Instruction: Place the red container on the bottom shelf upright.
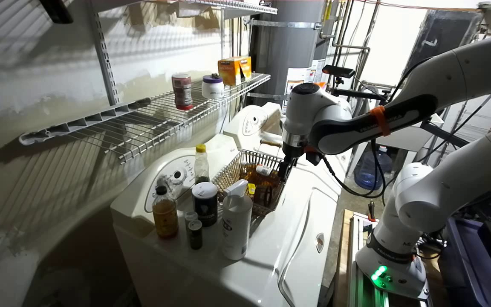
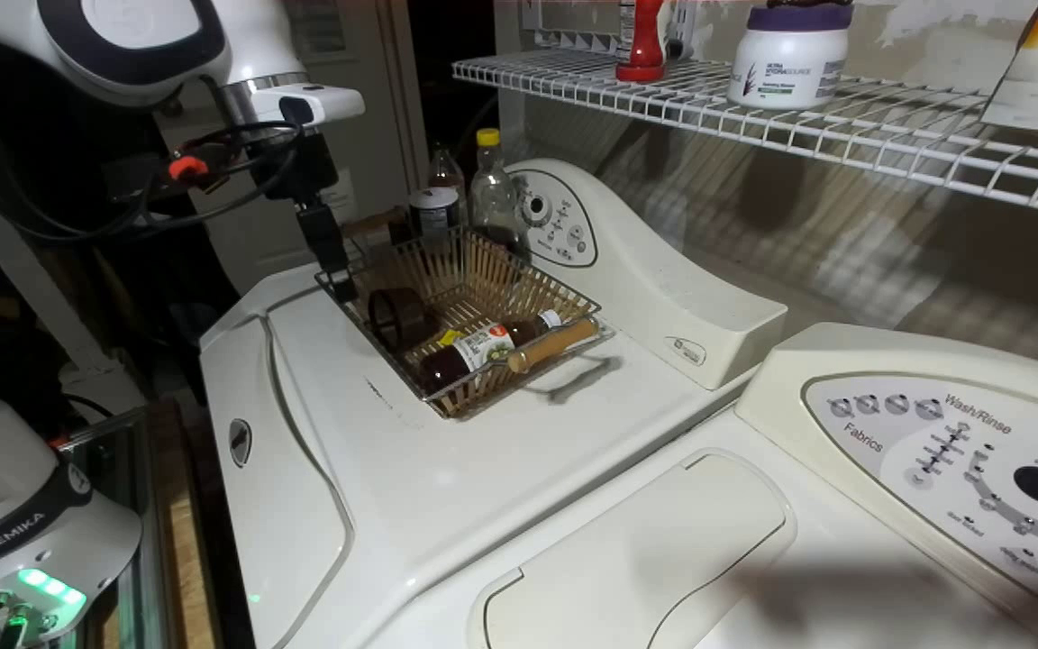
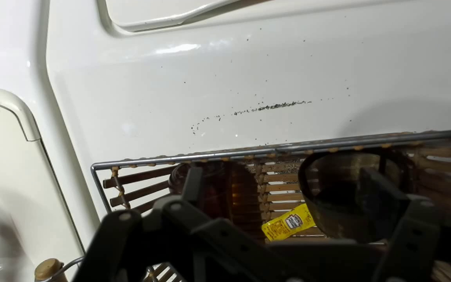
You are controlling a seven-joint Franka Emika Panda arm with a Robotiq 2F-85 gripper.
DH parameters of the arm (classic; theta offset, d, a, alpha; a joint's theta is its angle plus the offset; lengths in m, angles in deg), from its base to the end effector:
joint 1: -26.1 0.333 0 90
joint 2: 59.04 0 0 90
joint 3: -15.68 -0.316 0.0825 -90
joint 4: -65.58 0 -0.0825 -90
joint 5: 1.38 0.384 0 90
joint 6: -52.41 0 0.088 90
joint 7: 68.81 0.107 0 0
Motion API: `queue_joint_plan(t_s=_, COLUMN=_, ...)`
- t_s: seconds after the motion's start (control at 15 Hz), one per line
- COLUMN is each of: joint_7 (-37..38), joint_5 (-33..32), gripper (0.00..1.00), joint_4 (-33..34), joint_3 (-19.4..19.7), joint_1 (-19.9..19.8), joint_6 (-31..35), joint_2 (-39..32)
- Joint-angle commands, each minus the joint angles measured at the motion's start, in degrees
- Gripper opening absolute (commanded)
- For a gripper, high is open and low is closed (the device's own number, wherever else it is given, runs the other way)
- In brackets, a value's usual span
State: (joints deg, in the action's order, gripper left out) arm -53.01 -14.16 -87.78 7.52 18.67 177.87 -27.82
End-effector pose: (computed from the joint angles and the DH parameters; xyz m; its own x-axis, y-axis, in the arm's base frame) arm 0.3706 -0.0052 0.4093 0.9846 -0.1426 0.1008 -0.1631 -0.9571 0.2396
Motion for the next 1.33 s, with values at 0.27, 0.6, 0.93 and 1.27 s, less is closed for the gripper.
queue_joint_plan(t_s=0.27, joint_7=-2.1, joint_5=1.5, gripper=1.0, joint_4=1.7, joint_3=1.6, joint_1=2.9, joint_6=2.0, joint_2=-0.7)
queue_joint_plan(t_s=0.6, joint_7=-4.0, joint_5=4.2, gripper=1.0, joint_4=7.8, joint_3=2.2, joint_1=4.4, joint_6=0.5, joint_2=-2.4)
queue_joint_plan(t_s=0.93, joint_7=0.4, joint_5=-0.5, gripper=1.0, joint_4=0.1, joint_3=0.9, joint_1=0.9, joint_6=-0.3, joint_2=-0.1)
queue_joint_plan(t_s=1.27, joint_7=-2.1, joint_5=1.0, gripper=1.0, joint_4=1.2, joint_3=1.5, joint_1=2.9, joint_6=2.6, joint_2=0.0)
